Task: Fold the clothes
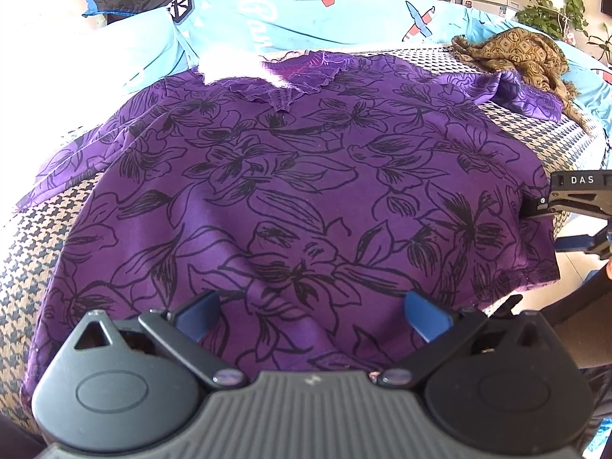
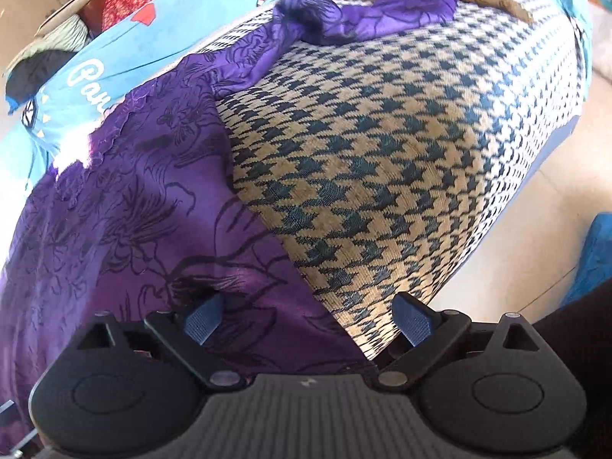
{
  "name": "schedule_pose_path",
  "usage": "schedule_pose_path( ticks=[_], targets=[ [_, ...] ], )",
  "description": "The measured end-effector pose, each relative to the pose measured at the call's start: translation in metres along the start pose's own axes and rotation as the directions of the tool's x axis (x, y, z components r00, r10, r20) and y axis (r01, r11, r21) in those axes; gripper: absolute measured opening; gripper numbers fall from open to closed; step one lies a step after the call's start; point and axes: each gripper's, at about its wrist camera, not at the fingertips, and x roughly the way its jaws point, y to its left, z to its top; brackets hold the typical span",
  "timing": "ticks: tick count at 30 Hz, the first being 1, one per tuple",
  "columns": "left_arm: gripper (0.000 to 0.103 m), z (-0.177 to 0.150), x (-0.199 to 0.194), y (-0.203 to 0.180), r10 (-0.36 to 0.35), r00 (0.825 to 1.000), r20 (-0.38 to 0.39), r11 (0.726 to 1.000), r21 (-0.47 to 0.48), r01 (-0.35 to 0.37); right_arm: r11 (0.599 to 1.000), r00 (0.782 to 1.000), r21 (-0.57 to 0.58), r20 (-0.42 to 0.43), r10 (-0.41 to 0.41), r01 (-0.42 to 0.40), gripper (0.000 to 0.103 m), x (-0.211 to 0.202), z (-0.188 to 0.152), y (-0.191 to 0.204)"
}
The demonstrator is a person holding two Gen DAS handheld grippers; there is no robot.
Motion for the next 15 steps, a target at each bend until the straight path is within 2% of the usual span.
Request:
schedule_pose_path(
  ticks=[1,3,4,5,6,11,15],
  targets=[
    [0.103,0.0,-0.001,0.0,-0.001,1.0,0.002,1.0,0.0,0.001,1.0,1.0,0.008,-0.002,0.022,-0.022,0.082,-0.002,0.001,0.0],
    [0.103,0.0,-0.002,0.0,-0.004,1.0,0.006,1.0,-0.001,0.004,0.998,0.999,-0.018,0.007,0.052,-0.052,0.045,-0.01,0.002,0.005],
    [0.103,0.0,-0.003,0.0,-0.005,1.0,0.008,1.0,-0.001,0.005,0.997,0.998,-0.031,0.012,0.067,-0.067,0.038,-0.014,0.003,0.008],
    [0.103,0.0,-0.004,0.0,-0.007,1.0,0.01,1.0,-0.001,0.007,0.996,0.996,-0.044,0.016,0.083,-0.082,0.027,-0.018,0.004,0.011],
    [0.103,-0.001,-0.005,0.0,-0.011,1.0,0.012,1.0,0.0,0.011,0.994,0.995,-0.057,0.021,0.098,-0.097,0.012,-0.022,0.005,0.014],
    [0.103,-0.003,-0.011,-0.005,-0.045,0.999,0.016,0.999,0.009,0.045,0.978,0.984,-0.123,0.038,0.174,-0.169,0.01,-0.041,0.008,0.028],
    [0.103,-0.004,-0.018,-0.018,-0.082,0.996,0.039,0.995,0.066,0.079,0.954,0.968,-0.177,0.025,0.249,-0.241,0.01,-0.052,0.023,0.044]
  ],
)
